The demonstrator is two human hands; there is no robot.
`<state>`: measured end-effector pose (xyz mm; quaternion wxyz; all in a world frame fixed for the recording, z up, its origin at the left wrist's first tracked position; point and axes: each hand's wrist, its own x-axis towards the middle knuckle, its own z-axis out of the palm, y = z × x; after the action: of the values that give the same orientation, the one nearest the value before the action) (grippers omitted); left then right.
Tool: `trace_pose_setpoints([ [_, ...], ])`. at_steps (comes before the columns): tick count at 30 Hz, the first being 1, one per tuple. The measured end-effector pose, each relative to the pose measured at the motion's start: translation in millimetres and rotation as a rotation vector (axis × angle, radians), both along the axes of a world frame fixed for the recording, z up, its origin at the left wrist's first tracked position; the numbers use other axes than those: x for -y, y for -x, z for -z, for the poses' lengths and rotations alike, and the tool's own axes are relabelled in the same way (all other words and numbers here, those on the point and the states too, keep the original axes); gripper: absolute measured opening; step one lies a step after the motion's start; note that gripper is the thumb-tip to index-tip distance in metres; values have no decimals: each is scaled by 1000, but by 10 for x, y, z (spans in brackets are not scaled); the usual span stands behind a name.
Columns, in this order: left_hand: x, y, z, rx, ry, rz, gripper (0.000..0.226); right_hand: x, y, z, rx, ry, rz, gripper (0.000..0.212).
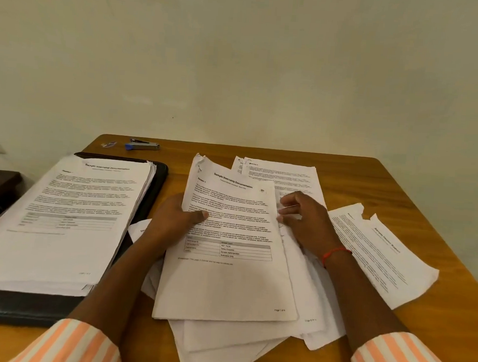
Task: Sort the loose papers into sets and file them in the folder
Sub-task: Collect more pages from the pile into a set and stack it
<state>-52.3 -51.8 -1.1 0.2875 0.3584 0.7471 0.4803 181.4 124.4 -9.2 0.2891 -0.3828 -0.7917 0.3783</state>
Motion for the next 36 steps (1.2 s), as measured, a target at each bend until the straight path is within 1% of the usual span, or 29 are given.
trace_pose_setpoints([
  [2,3,0,-20,-28,7,-3,20,22,40,8,8,-80,-20,22],
  [3,11,1,-35,-41,12,-6,19,7,36,10,1,-152,29,21],
  [5,26,0,-49,-78,28,-5,20,-96,-32,9,52,-278,233,18],
  [6,32,1,-52,-107,45,0,21,-166,-87,9,106,-289,348,15],
  [7,36,6,-49,-128,66,6,24,-234,-137,19,194,-268,437,20],
  [9,43,10,-55,-143,96,5,28,-329,-192,72,446,-220,490,47],
  [10,44,12,-53,-143,103,6,26,-358,-195,104,522,-201,488,57],
  [11,44,14,-48,-140,101,9,23,-375,-182,128,539,-172,483,63],
  [14,49,-10,-64,-143,85,17,22,-401,-138,152,470,-114,470,67],
  [17,59,-6,-68,-147,81,20,22,-382,-120,114,434,-104,441,60],
  [19,65,-19,-77,-147,75,19,23,-349,-124,86,406,-97,425,54],
  [21,67,-34,-86,-147,68,15,23,-315,-126,62,338,-77,419,46],
  [24,69,-47,-98,-158,67,4,22,-248,-128,30,215,-76,437,23],
  [25,68,-50,-99,-160,66,3,22,-239,-140,26,176,-94,452,18],
  [27,68,-47,-93,-161,63,6,21,-257,-173,22,80,-114,475,16],
  [28,73,-49,-91,-160,66,6,21,-283,-197,25,29,-110,492,11],
  [30,73,-56,-97,-151,65,2,21,-338,-246,17,-32,-101,547,19],
  [32,66,-49,-85,-148,66,3,22,-364,-285,-12,-66,-114,562,22],
  [36,71,-35,-71,-135,52,3,20,-341,-309,-9,-51,-99,449,23],
])
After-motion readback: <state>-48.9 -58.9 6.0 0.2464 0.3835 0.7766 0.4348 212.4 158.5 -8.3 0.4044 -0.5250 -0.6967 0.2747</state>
